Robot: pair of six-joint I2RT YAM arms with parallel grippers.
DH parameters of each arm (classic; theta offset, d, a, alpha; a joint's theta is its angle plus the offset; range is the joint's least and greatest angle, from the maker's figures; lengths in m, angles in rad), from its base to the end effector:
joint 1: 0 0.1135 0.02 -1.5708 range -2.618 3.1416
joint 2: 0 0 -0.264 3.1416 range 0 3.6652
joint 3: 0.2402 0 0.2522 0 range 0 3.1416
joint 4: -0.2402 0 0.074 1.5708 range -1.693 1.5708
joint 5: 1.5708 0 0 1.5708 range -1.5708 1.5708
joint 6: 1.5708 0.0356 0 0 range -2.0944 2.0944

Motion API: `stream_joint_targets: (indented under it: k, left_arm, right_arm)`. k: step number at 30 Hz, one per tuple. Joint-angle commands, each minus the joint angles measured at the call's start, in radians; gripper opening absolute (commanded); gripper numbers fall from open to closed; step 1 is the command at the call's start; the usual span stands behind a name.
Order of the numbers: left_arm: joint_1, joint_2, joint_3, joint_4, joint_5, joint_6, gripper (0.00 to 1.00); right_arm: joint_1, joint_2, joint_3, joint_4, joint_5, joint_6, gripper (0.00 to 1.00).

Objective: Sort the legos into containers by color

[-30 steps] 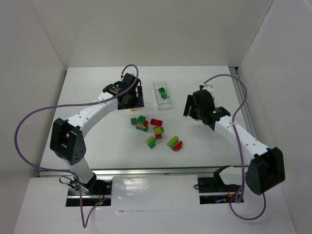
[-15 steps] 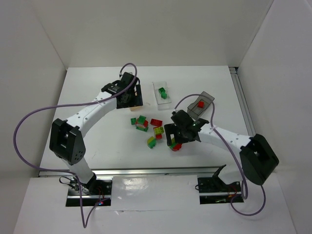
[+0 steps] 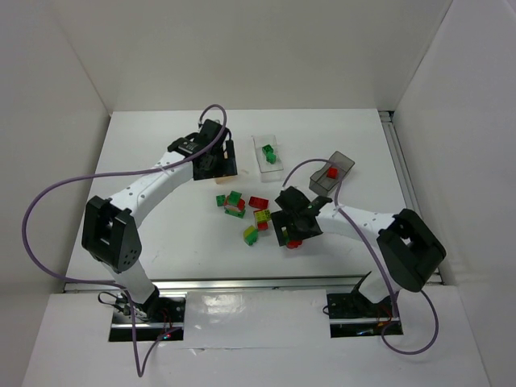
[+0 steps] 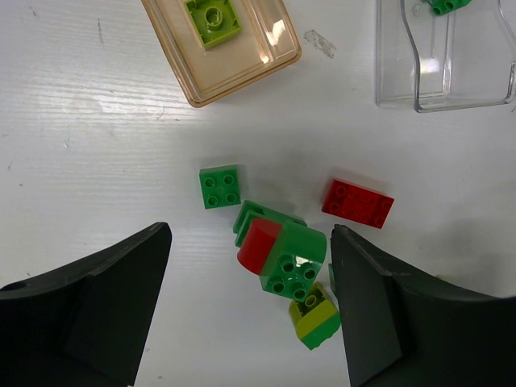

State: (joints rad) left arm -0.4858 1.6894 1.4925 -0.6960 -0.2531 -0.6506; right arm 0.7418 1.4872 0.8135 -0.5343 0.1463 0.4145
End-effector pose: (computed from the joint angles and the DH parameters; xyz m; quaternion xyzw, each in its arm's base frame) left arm 0.3324 -0.1655 0.3021 -0.1188 0.9289 -0.0772 0.3421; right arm 0.1993 0.1756 0.1685 -0.1468 0.9700 0.0381 0.1900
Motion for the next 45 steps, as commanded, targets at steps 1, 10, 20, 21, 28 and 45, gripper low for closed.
stream_joint_targets:
  k: [1,10,20,21,28,45]
  left_arm:
    - [0.004,-0.002,0.034,0.006,0.024,0.020,0.89]
    - [0.004,0.007,0.034,0.015,0.054,0.020,0.89]
    - [0.042,0.019,0.155,-0.007,0.115,0.126,0.89]
    - [0.042,0.019,0.155,-0.007,0.115,0.126,0.89]
    - [0.052,0.029,0.155,-0.007,0.156,0.137,0.89]
    - [0.052,0.029,0.144,-0.007,0.166,0.146,0.91]
  right_arm:
    - [-0.007,0.019,0.006,0.081,0.033,-0.062,0.94]
    - [-0.007,0.010,0.015,0.148,-0.002,-0.062,0.83]
    - [-0.016,0.004,0.026,0.129,0.029,-0.052,0.84]
    - [-0.016,0.018,0.026,0.129,0.029,-0.062,0.90]
    - [-0.016,0.059,0.070,0.113,0.093,-0.048,0.91]
    - [0.013,-0.347,-0.094,-0.292,0.170,0.576,0.98]
